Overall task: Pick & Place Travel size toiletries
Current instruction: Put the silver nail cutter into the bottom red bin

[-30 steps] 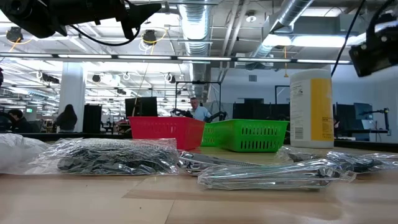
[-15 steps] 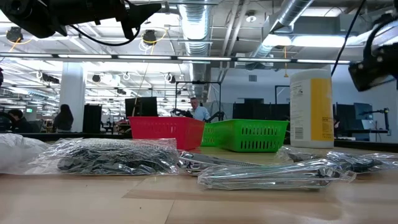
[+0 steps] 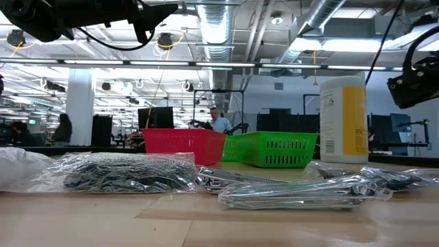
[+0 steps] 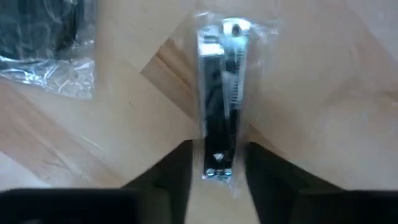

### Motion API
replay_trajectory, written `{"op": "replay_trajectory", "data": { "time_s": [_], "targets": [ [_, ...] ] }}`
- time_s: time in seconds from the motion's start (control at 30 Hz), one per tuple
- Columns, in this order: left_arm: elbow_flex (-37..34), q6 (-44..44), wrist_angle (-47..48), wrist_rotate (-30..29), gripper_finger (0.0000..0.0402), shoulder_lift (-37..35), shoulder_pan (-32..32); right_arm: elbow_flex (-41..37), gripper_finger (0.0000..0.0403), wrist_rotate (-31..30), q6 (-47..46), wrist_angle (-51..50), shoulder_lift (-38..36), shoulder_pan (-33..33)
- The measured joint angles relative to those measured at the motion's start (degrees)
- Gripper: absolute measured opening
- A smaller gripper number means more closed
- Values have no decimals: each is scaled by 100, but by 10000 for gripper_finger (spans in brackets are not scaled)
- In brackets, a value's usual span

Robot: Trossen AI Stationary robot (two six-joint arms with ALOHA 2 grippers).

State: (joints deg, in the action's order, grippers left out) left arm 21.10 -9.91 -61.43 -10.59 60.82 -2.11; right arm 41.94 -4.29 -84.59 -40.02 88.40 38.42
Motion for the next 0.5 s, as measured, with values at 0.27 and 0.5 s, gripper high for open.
{"op": "replay_trajectory", "data": {
  "time_s": [0.27,0.5],
  "targets": [
    [0,2,0,0,250,0,0,9,36,-1,136,-1,-7,-31],
    [0,2,0,0,250,0,0,247,38,-40,336,-267,2,-44]
  ]
}}
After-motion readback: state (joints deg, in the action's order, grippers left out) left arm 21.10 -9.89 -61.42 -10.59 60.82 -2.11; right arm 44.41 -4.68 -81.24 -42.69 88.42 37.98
